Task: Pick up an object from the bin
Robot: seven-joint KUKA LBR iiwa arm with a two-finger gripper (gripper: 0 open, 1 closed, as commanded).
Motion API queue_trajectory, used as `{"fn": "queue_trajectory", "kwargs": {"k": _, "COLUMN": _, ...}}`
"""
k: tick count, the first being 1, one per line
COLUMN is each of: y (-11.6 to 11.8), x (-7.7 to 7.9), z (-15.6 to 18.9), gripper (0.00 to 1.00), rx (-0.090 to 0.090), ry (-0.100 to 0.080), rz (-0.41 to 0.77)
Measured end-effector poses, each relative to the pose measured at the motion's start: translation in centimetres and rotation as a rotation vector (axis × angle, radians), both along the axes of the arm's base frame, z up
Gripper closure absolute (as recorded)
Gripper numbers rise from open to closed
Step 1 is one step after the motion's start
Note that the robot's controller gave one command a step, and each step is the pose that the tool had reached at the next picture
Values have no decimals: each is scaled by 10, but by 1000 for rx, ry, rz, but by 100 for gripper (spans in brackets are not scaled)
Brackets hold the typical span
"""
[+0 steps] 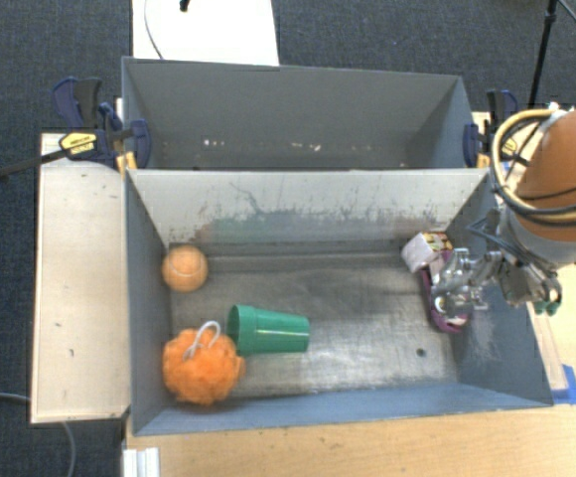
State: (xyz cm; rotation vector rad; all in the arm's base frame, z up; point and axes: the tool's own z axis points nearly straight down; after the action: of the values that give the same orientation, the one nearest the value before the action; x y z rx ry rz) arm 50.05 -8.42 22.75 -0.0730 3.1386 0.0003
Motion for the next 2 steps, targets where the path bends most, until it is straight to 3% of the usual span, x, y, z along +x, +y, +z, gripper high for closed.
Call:
{"fn": "queue_trajectory", "kwargs": {"k": 1, "y": 0, "x": 0, "z": 0, "gripper": 100, "rx": 0, "ry": 0, "rz": -1}}
{"fn": "queue_trajectory", "kwargs": {"k": 2, "y": 16, "x": 7, "z": -44, "gripper": 100, "rx": -2, "ry": -6, "rz": 75}}
